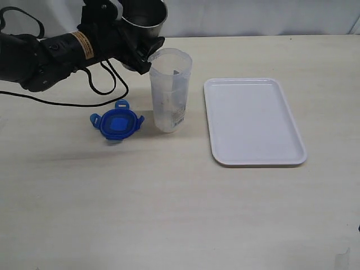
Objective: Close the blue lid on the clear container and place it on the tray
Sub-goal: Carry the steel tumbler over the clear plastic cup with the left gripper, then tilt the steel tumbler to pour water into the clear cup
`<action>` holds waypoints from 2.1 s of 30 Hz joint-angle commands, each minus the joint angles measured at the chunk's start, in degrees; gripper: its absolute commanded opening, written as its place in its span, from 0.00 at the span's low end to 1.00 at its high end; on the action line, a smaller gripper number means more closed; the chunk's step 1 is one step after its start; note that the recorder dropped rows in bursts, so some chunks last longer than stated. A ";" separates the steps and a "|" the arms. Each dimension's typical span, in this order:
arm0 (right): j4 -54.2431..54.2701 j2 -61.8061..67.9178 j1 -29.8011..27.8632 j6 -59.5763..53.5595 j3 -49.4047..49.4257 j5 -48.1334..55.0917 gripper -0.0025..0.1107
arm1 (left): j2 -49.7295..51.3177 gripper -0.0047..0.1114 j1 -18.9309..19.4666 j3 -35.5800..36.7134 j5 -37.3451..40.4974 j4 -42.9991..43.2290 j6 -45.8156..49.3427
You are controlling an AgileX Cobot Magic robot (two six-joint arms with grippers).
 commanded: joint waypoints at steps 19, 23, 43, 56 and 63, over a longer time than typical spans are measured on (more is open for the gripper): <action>-0.11 -0.35 0.22 0.00 0.10 -0.05 0.06 | -0.85 0.04 -0.08 -0.93 -4.11 -0.32 18.75; -0.11 -0.35 0.22 0.00 0.10 -0.05 0.06 | -0.85 0.04 -0.08 -0.93 -4.11 -0.32 18.75; -0.11 -0.35 0.22 0.00 0.10 -0.05 0.06 | -3.21 0.04 -0.08 -0.93 -3.86 -0.32 11.23; -0.11 -0.35 0.22 0.00 0.10 -0.05 0.06 | -4.57 0.04 -0.08 -0.93 -0.26 -0.20 17.37; -0.11 -0.35 0.22 0.00 0.10 -0.05 0.06 | -4.57 0.04 -0.08 -0.93 1.01 -0.20 21.17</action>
